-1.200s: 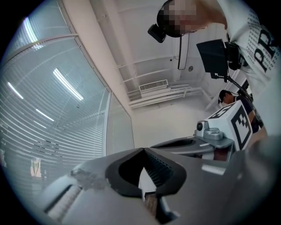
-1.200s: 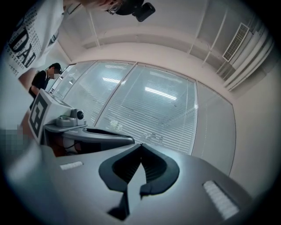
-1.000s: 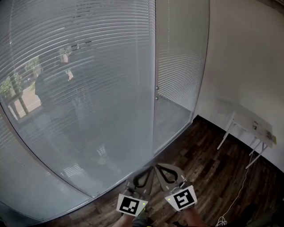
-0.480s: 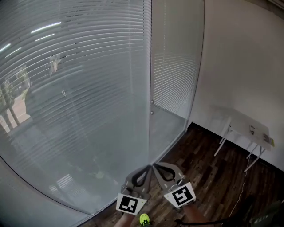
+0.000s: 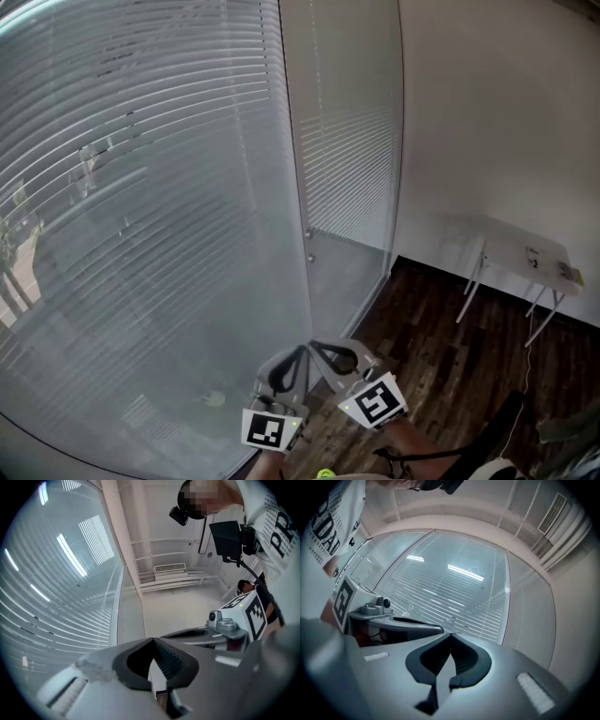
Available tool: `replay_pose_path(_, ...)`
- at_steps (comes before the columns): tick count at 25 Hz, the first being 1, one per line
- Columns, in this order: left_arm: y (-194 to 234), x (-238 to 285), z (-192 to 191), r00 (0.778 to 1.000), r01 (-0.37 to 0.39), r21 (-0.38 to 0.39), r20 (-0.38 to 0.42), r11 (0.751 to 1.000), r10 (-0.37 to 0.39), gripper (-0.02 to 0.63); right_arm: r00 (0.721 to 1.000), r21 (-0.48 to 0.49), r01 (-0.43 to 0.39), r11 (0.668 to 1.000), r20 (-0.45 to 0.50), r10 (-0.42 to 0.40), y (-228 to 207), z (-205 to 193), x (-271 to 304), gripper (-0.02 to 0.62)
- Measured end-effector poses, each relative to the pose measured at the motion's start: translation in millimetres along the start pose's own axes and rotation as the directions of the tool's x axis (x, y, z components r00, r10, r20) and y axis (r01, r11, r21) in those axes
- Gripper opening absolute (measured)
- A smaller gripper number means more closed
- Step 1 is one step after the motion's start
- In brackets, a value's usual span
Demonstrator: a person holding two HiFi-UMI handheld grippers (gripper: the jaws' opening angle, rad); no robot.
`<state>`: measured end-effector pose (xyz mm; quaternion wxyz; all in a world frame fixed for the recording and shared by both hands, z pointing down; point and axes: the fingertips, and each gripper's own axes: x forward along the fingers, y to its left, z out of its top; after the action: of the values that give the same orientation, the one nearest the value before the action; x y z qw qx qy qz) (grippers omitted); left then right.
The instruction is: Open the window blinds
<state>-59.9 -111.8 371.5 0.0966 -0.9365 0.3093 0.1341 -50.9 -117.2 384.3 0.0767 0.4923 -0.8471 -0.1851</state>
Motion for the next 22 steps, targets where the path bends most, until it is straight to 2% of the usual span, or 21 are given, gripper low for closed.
replay_pose_path(4,17,18,-14,0.999,0.029,0.071,-0.040,0.997,-0.026,-0.008,1.000,0.002,-0.010,1.000,-0.005,0.010,-14,-14,22,0.003)
replay_pose_path(8,30,34,-28,0.999,0.014,0.047,-0.039,0.999,-0.013,-0.008,1.000,0.011,-0.020,1.000,-0.011,0.020,-28,-28,38,0.003)
replay_pose_path(11,41,52,-44,0.999,0.017,0.062,-0.051,0.998,-0.014,-0.008,1.000,0.016,-0.021,1.000,-0.011,0.022,-43,-44,53,0.003)
replay_pose_path(15,61,86,-48,0.999,-0.047,0.016,-0.008,0.999,0.047,-0.008,0.999,0.014,-0.036,0.999,0.001,0.036,-75,-51,74,0.003)
replay_pose_path(22,75,137,-57,0.994,-0.107,0.039,0.013,0.993,0.107,-0.008,0.997,-0.021,-0.072,0.997,0.029,0.073,-124,-62,95,0.003)
